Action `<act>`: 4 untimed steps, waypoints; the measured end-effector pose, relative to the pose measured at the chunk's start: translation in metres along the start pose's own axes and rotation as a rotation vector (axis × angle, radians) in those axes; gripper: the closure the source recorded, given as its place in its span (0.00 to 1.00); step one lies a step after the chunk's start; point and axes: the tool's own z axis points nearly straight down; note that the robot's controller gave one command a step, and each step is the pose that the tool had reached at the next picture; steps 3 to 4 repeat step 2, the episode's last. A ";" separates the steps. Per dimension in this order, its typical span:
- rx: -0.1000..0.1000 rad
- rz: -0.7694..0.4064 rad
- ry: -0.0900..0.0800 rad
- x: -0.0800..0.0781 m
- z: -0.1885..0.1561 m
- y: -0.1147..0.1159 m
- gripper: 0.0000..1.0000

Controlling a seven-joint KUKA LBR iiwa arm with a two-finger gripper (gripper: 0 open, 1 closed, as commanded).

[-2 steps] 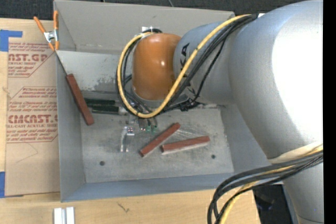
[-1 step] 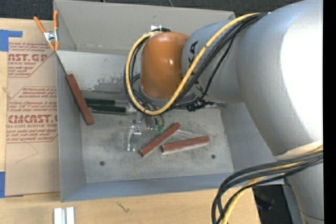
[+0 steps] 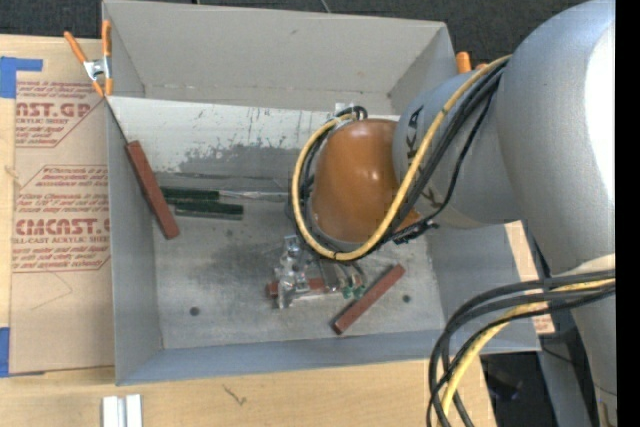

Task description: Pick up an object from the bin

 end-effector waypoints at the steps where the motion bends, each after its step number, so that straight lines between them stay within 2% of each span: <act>1: 0.000 0.000 0.000 0.000 0.000 0.000 1.00; 2: 0.003 0.032 0.014 0.007 -0.202 0.004 1.00; 4: 0.003 0.032 0.014 0.007 -0.202 0.004 1.00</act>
Offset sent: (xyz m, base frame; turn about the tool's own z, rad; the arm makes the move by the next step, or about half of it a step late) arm -0.0097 0.0030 0.2094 0.0326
